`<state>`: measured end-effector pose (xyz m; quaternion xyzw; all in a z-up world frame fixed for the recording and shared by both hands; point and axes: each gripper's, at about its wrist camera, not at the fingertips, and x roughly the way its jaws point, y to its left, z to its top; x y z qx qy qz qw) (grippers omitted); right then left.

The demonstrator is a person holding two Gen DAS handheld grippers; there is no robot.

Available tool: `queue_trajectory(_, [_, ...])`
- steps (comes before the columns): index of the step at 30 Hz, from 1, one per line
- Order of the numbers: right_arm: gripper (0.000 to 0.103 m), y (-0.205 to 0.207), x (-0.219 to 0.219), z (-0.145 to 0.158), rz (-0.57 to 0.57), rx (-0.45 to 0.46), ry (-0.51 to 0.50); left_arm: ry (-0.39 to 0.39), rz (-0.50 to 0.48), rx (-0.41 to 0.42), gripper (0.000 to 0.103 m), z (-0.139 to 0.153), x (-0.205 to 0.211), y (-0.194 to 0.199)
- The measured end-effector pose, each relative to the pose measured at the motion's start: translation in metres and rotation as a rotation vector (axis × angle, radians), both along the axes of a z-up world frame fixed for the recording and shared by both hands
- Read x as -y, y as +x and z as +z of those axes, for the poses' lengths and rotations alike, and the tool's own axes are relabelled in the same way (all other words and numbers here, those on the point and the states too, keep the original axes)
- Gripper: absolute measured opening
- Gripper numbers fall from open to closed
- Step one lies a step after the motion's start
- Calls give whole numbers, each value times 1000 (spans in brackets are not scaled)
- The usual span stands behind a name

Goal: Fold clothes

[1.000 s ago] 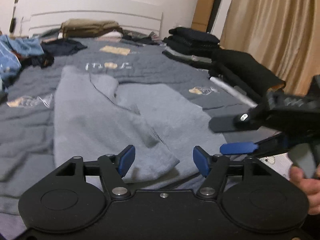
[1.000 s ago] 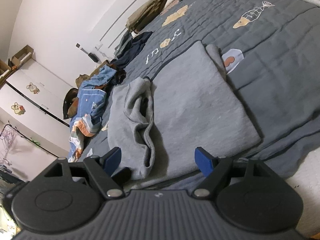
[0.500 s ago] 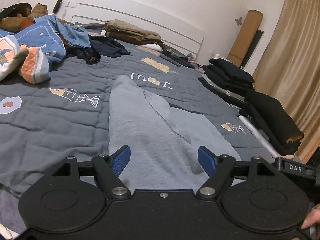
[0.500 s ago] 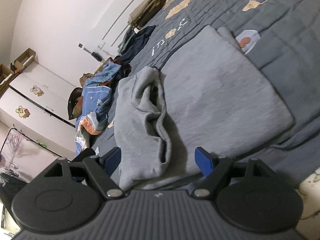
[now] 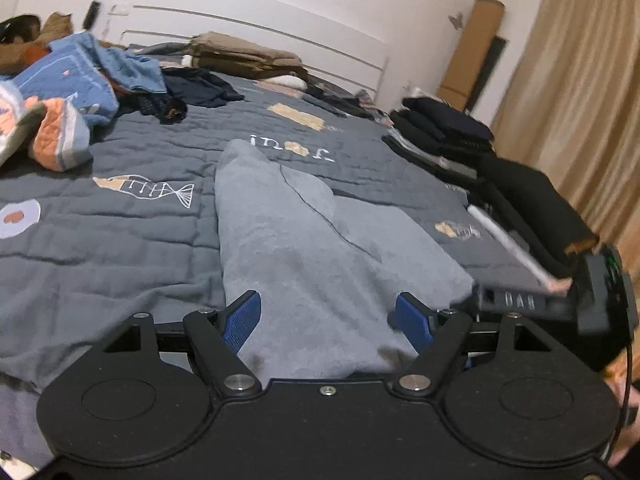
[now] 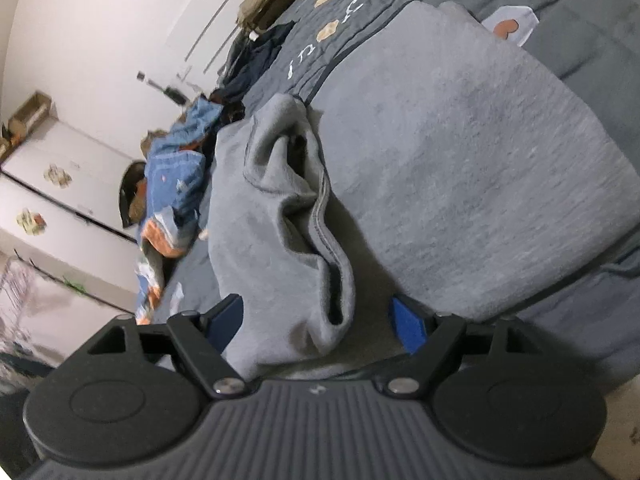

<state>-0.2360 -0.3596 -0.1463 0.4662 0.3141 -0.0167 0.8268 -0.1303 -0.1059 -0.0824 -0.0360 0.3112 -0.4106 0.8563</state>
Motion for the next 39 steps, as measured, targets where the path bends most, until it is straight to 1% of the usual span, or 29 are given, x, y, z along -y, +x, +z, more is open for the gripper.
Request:
queue_trajectory(1, [79, -1, 0, 0, -9, 9, 13, 4, 0, -3, 73, -1, -1, 0])
queue_trajectory(3, [74, -1, -1, 2, -15, 36, 22, 13, 4, -8, 73, -3, -3, 1])
queue_trajectory(4, [66, -1, -3, 5, -11, 56, 16, 15, 7, -7, 73, -3, -5, 1])
queue_trajectory(5, [53, -1, -7, 9, 0, 74, -2, 12, 10, -7, 73, -2, -7, 2])
queue_trajectory(6, [46, 0, -11, 13, 11, 93, -20, 7, 14, -7, 73, -2, -9, 2])
queue_trajectory(8, [24, 5, -17, 15, 30, 86, -52, 5, 16, -5, 73, 0, -11, 2])
queue_trajectory(10, [22, 10, -17, 9, 24, 60, -46, 7, 16, -2, 73, 0, -12, 2])
queue_trajectory(12, [24, 12, -13, 2, -2, 46, -15, 17, 14, -2, 73, -1, -13, 2])
queue_trajectory(14, [32, 13, -8, -4, -38, 38, 39, 19, 16, -3, 73, -1, -14, 2])
queue_trajectory(16, [38, 14, -6, -4, -45, 35, 64, 21, 18, -4, 73, -1, -16, 3])
queue_trajectory(17, [43, 15, -8, -2, -41, 28, 47, 21, 20, -4, 73, -1, -17, 3])
queue_trajectory(19, [51, 15, -13, 7, -46, -15, -16, 23, 22, -5, 73, -1, -18, 3])
queue_trajectory(22, [63, 10, -22, 18, -28, -11, -102, 24, 26, -7, 73, -1, -20, 4])
queue_trajectory(23, [65, 9, -25, 20, -16, -6, -135, 26, 24, -6, 73, -1, -20, 4])
queue_trajectory(25, [65, 8, -31, 23, 10, 5, -201, 30, 19, -4, 73, -1, -18, 2])
queue_trajectory(26, [65, 9, -32, 22, 20, 5, -214, 31, 16, -2, 73, -1, -17, 2])
queue_trajectory(27, [63, 10, -32, 20, 22, -1, -225, 32, 12, -1, 73, -1, -16, 1])
queue_trajectory(28, [57, 11, -31, 17, 15, -11, -231, 32, 8, 0, 73, -1, -16, 1])
queue_trajectory(29, [39, 12, -31, 14, 8, -22, -237, 34, 3, 1, 73, -2, -15, 1])
queue_trajectory(30, [25, 10, -28, 15, -3, -13, -226, 37, 2, 1, 73, -2, -14, 1])
queue_trajectory(31, [8, 9, -26, 17, -14, -1, -214, 39, 3, 1, 73, -2, -14, 1])
queue_trajectory(35, [7, 3, -16, 23, -58, 43, -167, 45, 5, -1, 73, -4, -12, 1])
queue_trajectory(39, [7, -3, -6, 29, -102, 88, -119, 63, -19, 7, 73, -6, -7, -2])
